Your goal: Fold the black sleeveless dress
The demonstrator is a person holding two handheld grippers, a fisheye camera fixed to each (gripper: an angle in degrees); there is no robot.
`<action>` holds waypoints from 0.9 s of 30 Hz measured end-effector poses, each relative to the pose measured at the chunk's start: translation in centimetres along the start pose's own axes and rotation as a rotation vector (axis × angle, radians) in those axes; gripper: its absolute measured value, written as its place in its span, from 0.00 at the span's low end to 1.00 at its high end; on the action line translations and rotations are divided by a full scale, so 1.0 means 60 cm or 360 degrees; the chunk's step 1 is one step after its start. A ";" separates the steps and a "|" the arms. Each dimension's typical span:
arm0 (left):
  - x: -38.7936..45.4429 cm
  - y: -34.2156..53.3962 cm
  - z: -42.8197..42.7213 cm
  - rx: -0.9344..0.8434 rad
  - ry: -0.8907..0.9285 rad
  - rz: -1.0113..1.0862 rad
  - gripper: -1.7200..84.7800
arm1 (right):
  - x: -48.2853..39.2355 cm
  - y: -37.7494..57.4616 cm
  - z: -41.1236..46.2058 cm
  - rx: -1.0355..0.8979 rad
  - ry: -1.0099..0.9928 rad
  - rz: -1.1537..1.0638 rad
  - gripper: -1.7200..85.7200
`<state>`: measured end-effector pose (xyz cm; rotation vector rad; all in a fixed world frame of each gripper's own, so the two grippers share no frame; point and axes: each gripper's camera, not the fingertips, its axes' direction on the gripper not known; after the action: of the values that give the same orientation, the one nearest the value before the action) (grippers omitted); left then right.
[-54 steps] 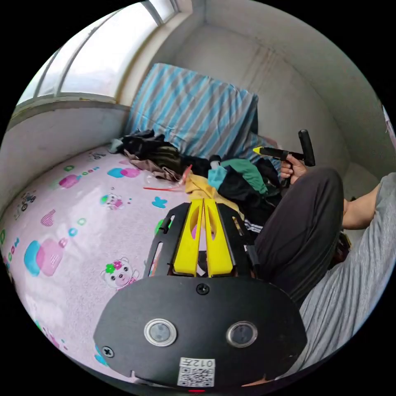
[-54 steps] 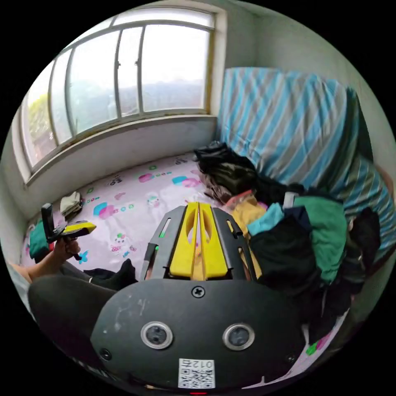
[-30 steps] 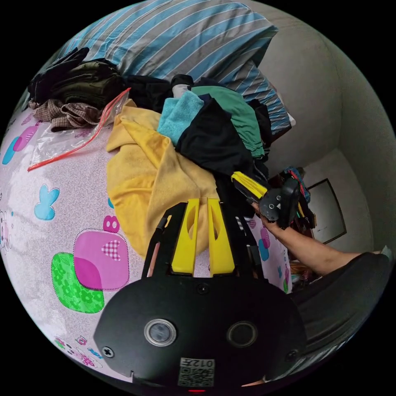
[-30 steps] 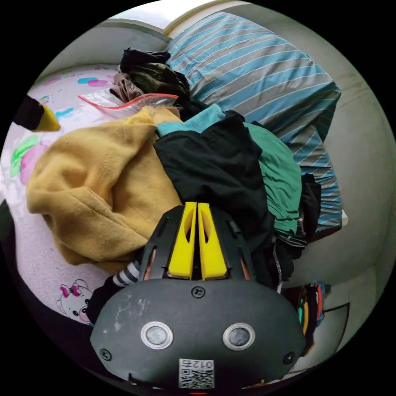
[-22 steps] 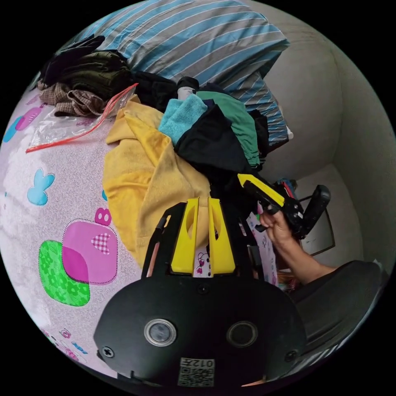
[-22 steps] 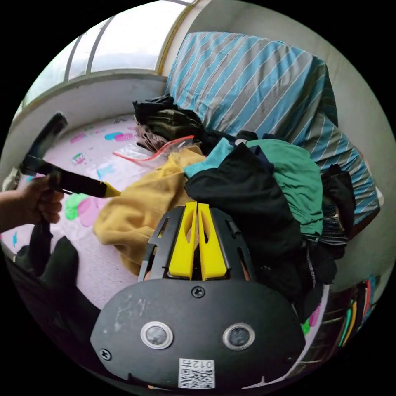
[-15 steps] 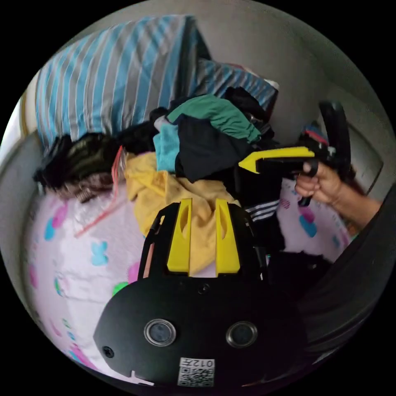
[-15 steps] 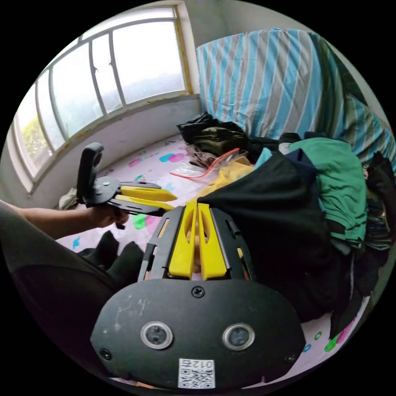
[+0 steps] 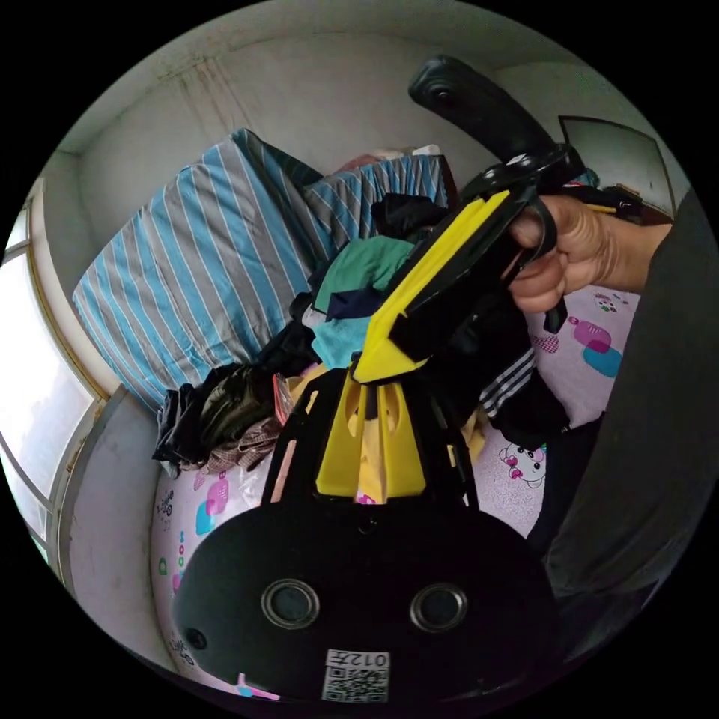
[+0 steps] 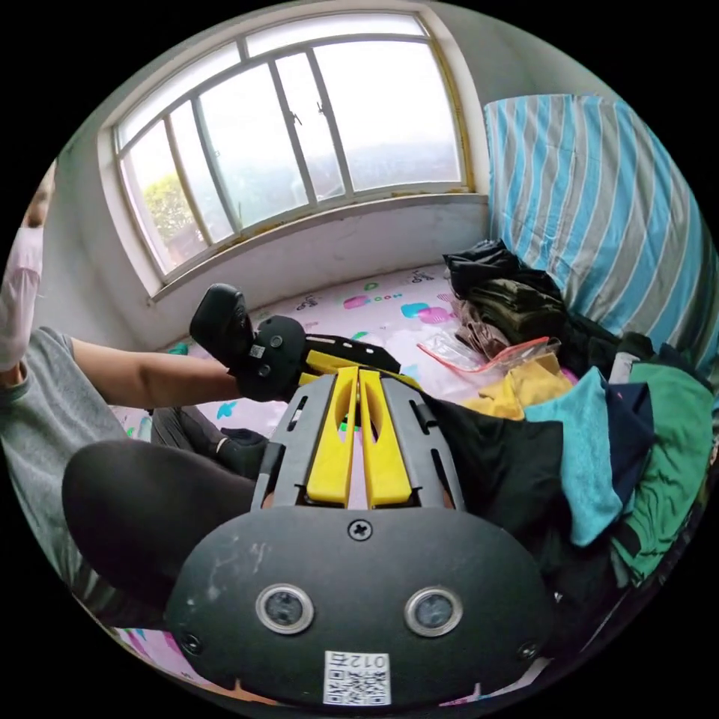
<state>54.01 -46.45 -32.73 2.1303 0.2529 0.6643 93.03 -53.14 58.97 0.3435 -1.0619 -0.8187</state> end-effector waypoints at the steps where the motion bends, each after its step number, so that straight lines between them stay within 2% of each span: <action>1: -0.021 -0.012 -0.019 0.0006 0.0035 -0.0042 0.03 | 0.000 -0.017 -0.003 0.0048 -0.0030 -0.0013 0.01; 6: -0.113 -0.053 -0.125 0.0091 -0.0032 -0.0218 0.02 | -0.005 -0.083 -0.017 0.0336 -0.0245 -0.0045 0.01; 11: -0.178 -0.093 -0.224 -0.0015 -0.0186 -0.0239 0.02 | -0.039 -0.140 0.012 0.0544 -0.0166 -0.0076 0.03; 21: -0.319 -0.141 -0.452 -0.0022 -0.0415 -0.0518 0.02 | -0.172 -0.295 0.164 0.0359 0.0006 -0.0439 0.12; 27: -0.391 -0.160 -0.542 -0.0180 -0.0390 -0.0579 0.02 | -0.224 -0.409 0.281 0.0255 -0.0292 -0.0456 0.12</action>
<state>17.24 -27.81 -33.30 1.9645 0.4429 0.1998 64.70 -57.45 43.36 0.5741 -1.2717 -1.0374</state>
